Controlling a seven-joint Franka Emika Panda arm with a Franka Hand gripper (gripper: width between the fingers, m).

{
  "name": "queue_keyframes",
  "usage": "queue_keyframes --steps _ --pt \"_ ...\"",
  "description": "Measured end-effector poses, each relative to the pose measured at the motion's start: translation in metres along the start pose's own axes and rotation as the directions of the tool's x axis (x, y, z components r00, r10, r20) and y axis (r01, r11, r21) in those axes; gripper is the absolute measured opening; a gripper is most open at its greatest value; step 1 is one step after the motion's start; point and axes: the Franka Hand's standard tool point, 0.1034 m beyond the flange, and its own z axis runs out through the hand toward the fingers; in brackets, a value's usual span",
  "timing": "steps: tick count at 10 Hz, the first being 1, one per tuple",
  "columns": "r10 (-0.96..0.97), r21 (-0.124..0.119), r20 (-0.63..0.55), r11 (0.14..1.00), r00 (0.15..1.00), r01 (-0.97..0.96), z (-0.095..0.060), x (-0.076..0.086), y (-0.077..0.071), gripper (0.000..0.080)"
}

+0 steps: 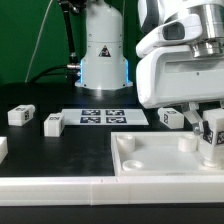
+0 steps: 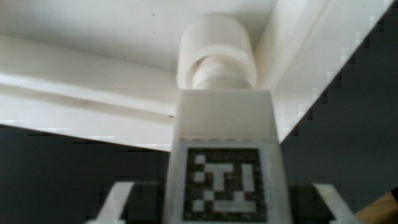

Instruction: Assemble one leg

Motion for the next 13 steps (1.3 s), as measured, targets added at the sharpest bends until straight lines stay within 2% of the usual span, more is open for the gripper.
queue_keyframes --steps 3,4,11,12,13 --pt "0.000 -0.012 -0.050 1.000 0.999 -0.001 0.005 0.001 0.001 0.0293" --pt "0.002 -0.014 -0.052 1.000 0.999 -0.003 0.011 -0.005 0.001 0.0293" --pt "-0.003 -0.020 -0.074 1.000 0.997 0.001 0.011 -0.005 0.002 0.0294" --pt "-0.003 -0.020 -0.074 1.000 0.997 0.001 0.011 -0.005 0.002 0.0497" --pt "-0.003 -0.020 -0.074 1.000 0.997 0.001 0.011 -0.005 0.002 0.0497"
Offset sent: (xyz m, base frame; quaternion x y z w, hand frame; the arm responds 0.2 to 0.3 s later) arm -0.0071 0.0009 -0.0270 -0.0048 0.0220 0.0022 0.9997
